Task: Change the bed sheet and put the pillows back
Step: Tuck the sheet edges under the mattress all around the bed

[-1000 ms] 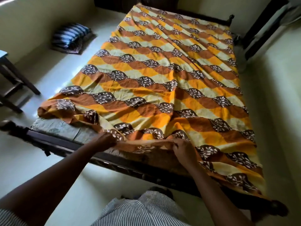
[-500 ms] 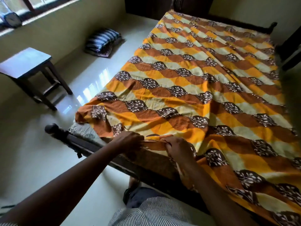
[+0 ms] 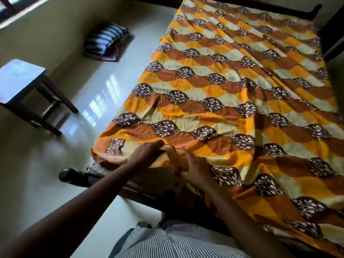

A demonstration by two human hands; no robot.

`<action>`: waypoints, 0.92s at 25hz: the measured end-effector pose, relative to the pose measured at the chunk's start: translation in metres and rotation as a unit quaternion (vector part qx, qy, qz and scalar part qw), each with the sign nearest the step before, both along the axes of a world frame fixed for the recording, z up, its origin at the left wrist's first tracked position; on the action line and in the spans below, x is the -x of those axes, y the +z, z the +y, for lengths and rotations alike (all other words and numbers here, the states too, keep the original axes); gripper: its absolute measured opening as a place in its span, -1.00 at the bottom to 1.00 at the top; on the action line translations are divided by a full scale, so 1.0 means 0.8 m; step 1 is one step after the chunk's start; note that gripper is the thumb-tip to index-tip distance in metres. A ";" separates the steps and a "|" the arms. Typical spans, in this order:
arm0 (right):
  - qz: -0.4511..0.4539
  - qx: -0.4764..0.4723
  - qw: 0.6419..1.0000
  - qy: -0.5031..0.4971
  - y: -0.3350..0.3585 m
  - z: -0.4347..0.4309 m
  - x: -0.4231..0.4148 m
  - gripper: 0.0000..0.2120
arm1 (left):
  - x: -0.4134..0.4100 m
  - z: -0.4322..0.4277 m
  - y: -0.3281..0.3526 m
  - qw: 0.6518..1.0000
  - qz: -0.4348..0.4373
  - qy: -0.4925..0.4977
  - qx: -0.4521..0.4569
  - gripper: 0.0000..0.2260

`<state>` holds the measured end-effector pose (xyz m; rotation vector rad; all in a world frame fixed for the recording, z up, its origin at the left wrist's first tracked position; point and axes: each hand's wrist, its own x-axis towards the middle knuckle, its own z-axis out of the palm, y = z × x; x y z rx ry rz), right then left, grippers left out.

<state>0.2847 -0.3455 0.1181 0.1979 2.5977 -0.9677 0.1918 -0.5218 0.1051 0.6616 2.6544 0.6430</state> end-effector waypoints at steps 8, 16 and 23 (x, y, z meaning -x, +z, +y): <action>0.048 -0.161 0.985 -0.027 -0.001 -0.056 0.045 -0.65 | 0.089 -0.134 -0.031 0.961 0.039 -0.139 0.237 -0.80; -0.001 -0.117 0.990 -0.082 -0.037 -0.204 0.050 -0.40 | 0.127 -0.247 -0.013 0.993 0.008 -0.117 -0.017 -0.87; 0.060 -0.147 0.986 -0.050 -0.034 -0.352 0.114 -0.72 | 0.116 -0.339 -0.008 0.995 -0.020 -0.046 0.087 -0.89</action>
